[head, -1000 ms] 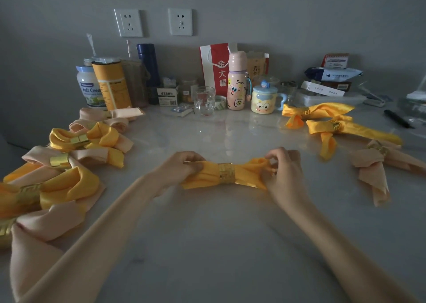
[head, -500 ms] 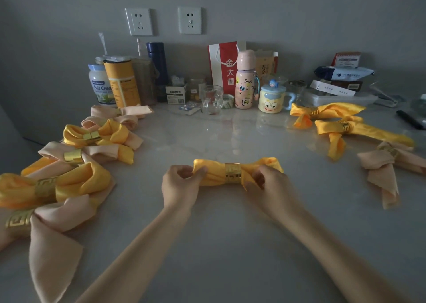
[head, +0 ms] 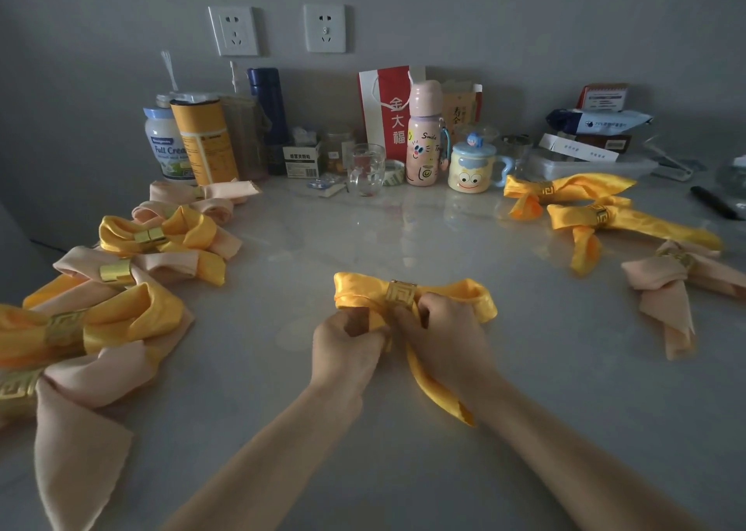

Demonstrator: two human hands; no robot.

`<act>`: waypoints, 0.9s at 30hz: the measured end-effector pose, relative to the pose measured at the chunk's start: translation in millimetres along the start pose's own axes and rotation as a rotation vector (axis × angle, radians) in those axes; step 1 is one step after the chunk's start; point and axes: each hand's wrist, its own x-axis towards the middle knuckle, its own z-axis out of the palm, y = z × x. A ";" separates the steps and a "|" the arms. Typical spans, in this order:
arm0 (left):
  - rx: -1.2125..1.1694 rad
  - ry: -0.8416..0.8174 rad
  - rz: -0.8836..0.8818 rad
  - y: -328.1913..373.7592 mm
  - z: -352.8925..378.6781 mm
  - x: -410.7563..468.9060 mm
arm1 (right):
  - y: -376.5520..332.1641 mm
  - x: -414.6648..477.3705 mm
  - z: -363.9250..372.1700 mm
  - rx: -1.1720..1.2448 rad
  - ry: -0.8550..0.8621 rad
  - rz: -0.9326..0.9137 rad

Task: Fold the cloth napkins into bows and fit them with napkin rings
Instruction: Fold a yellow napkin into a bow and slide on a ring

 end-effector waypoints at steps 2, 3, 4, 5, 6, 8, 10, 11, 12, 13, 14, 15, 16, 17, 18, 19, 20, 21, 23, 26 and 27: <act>0.315 -0.045 0.153 2.4 -7.7 0.1 | 0.4 0.4 0.1 -0.008 -0.002 0.017; 0.509 -0.061 0.256 3.9 -11.2 -1.0 | 0.5 0.5 0.6 -0.012 -0.007 0.021; 0.678 -0.078 0.354 6.6 -13.9 -3.1 | 0.6 0.4 1.7 -0.023 -0.014 0.020; 0.802 -0.109 0.411 9.6 -15.6 -6.1 | 0.4 -0.1 3.1 -0.040 -0.017 0.014; 0.881 -0.162 0.419 14.0 -17.4 -8.8 | -0.1 -0.5 4.4 -0.059 -0.018 0.008; 0.988 -0.292 0.400 23.1 -23.9 -9.8 | -1.0 0.4 4.6 -0.085 -0.022 0.008; 1.038 -0.455 0.360 30.0 -32.4 -6.7 | -0.9 2.0 3.5 -0.072 -0.025 0.024; 1.038 -0.537 0.335 32.4 -36.6 -5.4 | -0.5 2.6 2.7 -0.058 -0.020 0.028; 1.034 -0.607 0.306 34.6 -40.0 -4.9 | 0.2 3.0 2.1 -0.046 -0.016 0.028; 1.029 -0.677 0.279 36.3 -42.6 -5.4 | 0.8 2.7 1.8 -0.034 -0.016 0.027; 1.025 -0.755 0.265 37.3 -44.4 -5.3 | 1.4 2.4 1.9 -0.017 -0.017 0.029; 1.020 -0.838 0.259 37.8 -45.1 -5.1 | 1.9 1.9 2.2 0.005 -0.020 0.036; 1.009 -0.912 0.258 38.2 -45.1 -5.7 | 2.6 2.0 2.3 0.028 -0.024 0.046; 0.997 -0.954 0.261 37.6 -44.9 -6.5 | 2.4 1.9 1.9 0.041 -0.031 0.052; 0.989 -0.962 0.266 36.4 -43.4 -7.0 | 1.9 2.1 1.0 0.043 -0.037 0.052; 0.984 -0.936 0.277 34.3 -40.4 -7.7 | 1.6 2.0 -0.5 0.040 -0.045 0.051; 0.983 -0.899 0.293 31.3 -35.9 -9.2 | 1.3 1.6 -2.6 0.044 -0.055 0.051; 0.987 -0.867 0.322 27.2 -30.7 -12.2 | 0.4 0.8 -4.4 0.058 -0.072 0.051; 0.977 -0.849 0.382 18.2 -20.7 -20.0 | -4.3 -2.6 -8.5 0.103 -0.125 0.064; 0.995 -0.939 0.372 20.0 -21.1 -23.3 | -13.7 -7.8 -14.4 0.038 -0.265 0.121; 1.008 -1.012 0.331 27.4 -28.3 -18.1 | -16.7 -8.6 -16.5 -0.035 -0.314 0.120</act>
